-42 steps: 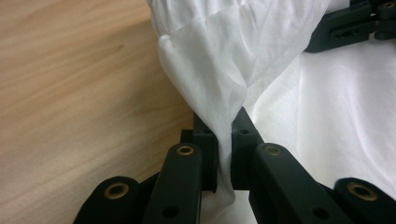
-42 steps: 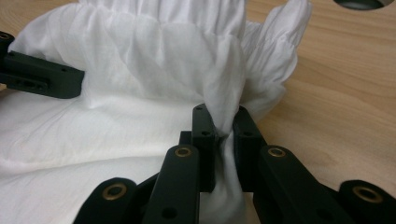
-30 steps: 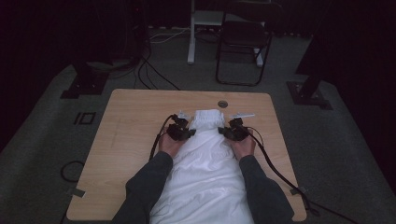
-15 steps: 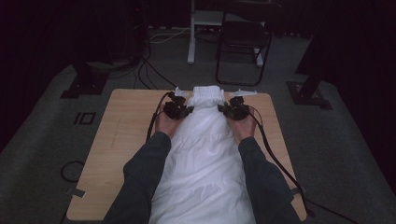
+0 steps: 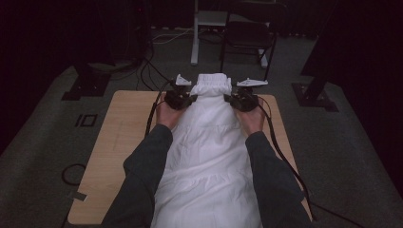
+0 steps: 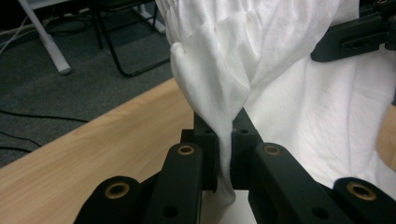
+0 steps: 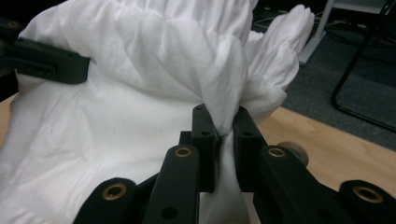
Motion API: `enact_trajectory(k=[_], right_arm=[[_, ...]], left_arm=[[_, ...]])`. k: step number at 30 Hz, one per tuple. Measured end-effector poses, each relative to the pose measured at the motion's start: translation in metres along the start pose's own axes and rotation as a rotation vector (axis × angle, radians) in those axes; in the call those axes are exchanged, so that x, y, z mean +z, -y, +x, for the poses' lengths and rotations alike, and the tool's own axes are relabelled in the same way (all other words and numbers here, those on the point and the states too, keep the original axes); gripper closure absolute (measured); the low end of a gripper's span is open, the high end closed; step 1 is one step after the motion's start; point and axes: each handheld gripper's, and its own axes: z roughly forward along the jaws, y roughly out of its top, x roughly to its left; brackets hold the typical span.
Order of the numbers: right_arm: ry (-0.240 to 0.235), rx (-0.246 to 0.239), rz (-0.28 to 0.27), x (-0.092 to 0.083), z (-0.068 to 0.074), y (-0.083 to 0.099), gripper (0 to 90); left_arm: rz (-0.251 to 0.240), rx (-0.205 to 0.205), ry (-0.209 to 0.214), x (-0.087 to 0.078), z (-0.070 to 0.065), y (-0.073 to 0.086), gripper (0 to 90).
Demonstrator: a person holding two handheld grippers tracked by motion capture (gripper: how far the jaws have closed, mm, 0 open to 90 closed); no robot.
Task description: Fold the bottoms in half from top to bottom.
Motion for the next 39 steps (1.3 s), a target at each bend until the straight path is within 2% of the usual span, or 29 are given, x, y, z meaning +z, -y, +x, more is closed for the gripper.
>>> enact_trajectory(k=[2,6,11,14,16,17,19,22,27,30,32,33,34,35,36,39], right_arm=[[-0.012,0.001,0.004,-0.003,0.002,0.006,82.9],[-0.027,-0.015,0.016,-0.011,0.009,0.016,82.9],[-0.061,-0.013,0.003,-0.024,0.019,0.033,82.9],[-0.085,-0.023,0.007,-0.032,0.027,0.045,82.8],[-0.097,-0.028,0.012,-0.036,0.031,0.051,82.8],[-0.101,-0.033,0.014,-0.039,0.034,0.055,82.8],[-0.128,-0.053,0.016,-0.050,0.045,0.069,82.7],[-0.155,-0.070,0.035,-0.060,0.060,0.091,82.7],[-0.187,-0.080,0.095,-0.069,0.079,0.134,82.6],[-0.175,-0.106,0.153,-0.069,0.086,0.157,82.5],[-0.166,-0.127,0.204,-0.065,0.089,0.171,82.3],[-0.162,-0.143,0.236,-0.060,0.090,0.178,82.3],[-0.162,-0.143,0.236,-0.060,0.090,0.178,82.3],[-0.163,-0.142,0.250,-0.057,0.090,0.182,82.3],[-0.169,-0.139,0.279,-0.050,0.089,0.188,82.2],[-0.165,-0.138,0.304,-0.040,0.089,0.192,82.2]], left_arm=[[-0.004,-0.004,0.017,-0.003,-0.003,0.005,85.6],[-0.010,0.024,0.038,-0.014,-0.012,0.014,85.7],[-0.021,0.034,0.066,-0.029,-0.023,0.027,85.6],[-0.033,0.050,0.091,-0.047,-0.040,0.048,85.7],[-0.039,0.048,0.096,-0.050,-0.043,0.052,85.7],[-0.043,0.053,0.110,-0.060,-0.050,0.065,85.7],[-0.050,0.042,0.132,-0.068,-0.057,0.077,85.8],[-0.033,0.046,0.158,-0.077,-0.071,0.101,85.8],[0.024,0.046,0.194,-0.083,-0.095,0.140,85.8],[0.125,0.091,0.188,-0.072,-0.114,0.167,85.6],[0.193,0.101,0.182,-0.060,-0.121,0.183,85.7],[0.215,0.098,0.178,-0.055,-0.123,0.189,85.8],[0.215,0.098,0.178,-0.055,-0.123,0.189,85.8],[0.261,0.112,0.163,-0.044,-0.124,0.199,85.8],[0.270,0.110,0.154,-0.040,-0.123,0.202,85.8],[0.285,0.109,0.138,-0.032,-0.117,0.203,86.1]])
